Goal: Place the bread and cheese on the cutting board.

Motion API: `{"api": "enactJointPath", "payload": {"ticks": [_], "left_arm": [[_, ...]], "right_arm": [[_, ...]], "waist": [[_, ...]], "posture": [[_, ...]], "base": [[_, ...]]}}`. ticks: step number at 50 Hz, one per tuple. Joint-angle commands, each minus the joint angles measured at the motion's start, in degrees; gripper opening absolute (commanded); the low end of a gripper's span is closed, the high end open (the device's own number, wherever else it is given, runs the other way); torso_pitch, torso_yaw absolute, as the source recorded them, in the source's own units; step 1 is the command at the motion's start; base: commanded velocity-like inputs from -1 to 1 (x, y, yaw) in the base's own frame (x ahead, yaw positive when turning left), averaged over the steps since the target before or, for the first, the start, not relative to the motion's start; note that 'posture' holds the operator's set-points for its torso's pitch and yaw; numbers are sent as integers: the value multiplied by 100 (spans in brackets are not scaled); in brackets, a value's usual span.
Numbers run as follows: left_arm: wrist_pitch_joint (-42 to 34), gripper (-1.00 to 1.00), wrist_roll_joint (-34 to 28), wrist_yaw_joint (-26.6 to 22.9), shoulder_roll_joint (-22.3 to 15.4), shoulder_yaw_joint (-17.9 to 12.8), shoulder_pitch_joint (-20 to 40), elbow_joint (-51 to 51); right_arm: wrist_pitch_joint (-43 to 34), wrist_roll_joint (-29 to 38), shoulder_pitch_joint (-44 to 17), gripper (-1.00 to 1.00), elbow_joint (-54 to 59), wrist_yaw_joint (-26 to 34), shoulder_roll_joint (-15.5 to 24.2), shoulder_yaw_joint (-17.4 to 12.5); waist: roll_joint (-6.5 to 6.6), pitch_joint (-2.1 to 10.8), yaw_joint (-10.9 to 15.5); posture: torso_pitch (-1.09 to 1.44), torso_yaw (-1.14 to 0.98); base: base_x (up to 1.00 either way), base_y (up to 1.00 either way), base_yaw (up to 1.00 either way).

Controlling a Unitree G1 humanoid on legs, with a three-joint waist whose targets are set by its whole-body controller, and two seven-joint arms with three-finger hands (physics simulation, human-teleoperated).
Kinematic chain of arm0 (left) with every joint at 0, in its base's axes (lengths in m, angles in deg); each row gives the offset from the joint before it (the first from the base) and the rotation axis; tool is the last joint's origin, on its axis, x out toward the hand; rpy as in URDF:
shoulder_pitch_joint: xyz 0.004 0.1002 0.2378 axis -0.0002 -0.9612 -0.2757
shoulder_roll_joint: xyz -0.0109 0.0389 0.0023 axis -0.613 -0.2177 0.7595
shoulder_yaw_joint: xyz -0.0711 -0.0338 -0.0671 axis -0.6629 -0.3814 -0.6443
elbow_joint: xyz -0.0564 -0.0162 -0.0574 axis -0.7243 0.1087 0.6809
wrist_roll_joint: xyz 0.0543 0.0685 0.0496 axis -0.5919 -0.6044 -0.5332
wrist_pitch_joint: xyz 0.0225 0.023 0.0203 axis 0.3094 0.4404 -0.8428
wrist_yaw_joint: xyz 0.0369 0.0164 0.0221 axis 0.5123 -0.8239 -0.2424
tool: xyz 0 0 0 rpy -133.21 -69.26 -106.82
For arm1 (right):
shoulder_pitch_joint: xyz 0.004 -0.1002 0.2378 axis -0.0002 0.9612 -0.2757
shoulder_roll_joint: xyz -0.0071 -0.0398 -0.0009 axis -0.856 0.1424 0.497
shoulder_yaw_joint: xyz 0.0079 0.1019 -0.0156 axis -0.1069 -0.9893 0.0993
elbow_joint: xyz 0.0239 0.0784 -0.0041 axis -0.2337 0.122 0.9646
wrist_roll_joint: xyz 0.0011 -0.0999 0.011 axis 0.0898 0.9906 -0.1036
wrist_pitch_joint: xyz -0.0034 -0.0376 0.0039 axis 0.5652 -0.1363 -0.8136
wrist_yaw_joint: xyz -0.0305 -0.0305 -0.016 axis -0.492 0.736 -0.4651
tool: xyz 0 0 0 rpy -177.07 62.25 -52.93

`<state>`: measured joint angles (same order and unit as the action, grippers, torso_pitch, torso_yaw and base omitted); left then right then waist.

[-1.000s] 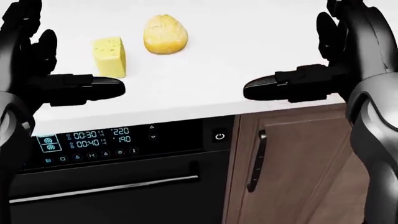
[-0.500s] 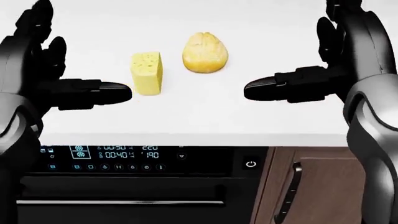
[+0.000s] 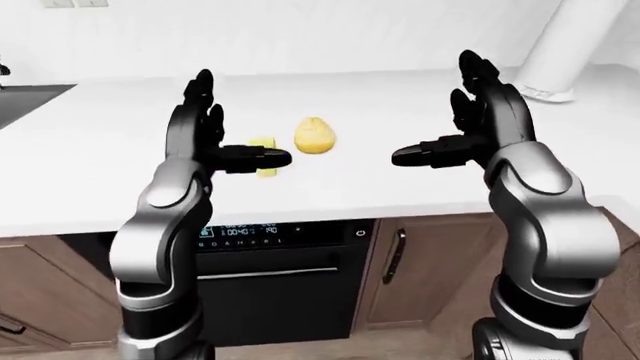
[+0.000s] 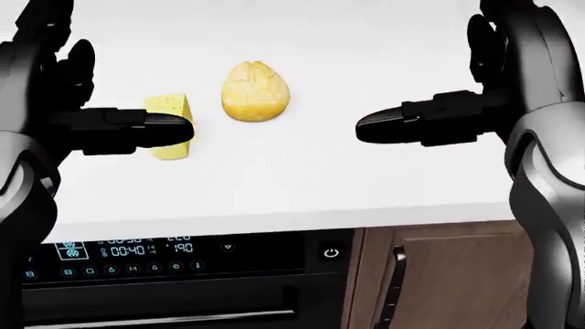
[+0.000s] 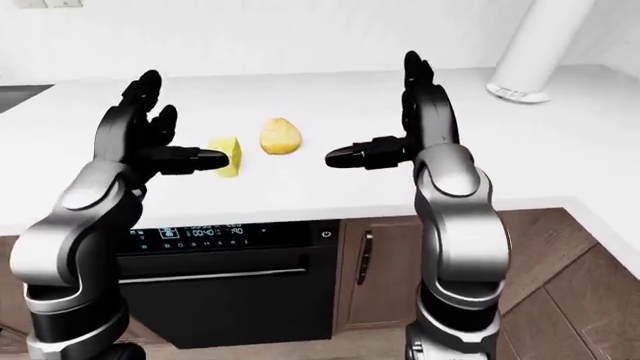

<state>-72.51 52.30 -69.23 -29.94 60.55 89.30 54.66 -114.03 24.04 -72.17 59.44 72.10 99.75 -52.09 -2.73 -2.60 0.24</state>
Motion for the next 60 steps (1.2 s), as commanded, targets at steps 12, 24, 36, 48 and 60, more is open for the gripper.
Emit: {"api": "enactJointPath", "payload": {"ticks": [12, 24, 36, 48, 60], "left_arm": [[101, 100, -13, 38, -91, -135, 86, -95], [79, 100, -18, 44, -70, -114, 59, -136], [138, 100, -48, 25, -48, -95, 0, -125], [92, 100, -73, 13, -22, -77, 34, -139], [99, 100, -81, 14, -13, -79, 4, -157]], "right_arm": [[157, 23, -173, 100, -108, 56, -25, 86], [169, 37, -80, 100, -173, 44, -55, 81], [270, 20, -27, 100, -100, 32, -104, 95], [273, 21, -57, 100, -123, 48, -80, 90], [334, 26, 11, 100, -82, 11, -103, 63]], "waist": [[571, 154, -52], [228, 47, 58], [350, 188, -55], [251, 291, 19], [673, 182, -66]], "posture": [[0, 0], [0, 0], [0, 0], [0, 0], [0, 0]], "base": [[10, 0, 0], [4, 0, 0], [1, 11, 0], [6, 4, 0], [36, 0, 0]]}}
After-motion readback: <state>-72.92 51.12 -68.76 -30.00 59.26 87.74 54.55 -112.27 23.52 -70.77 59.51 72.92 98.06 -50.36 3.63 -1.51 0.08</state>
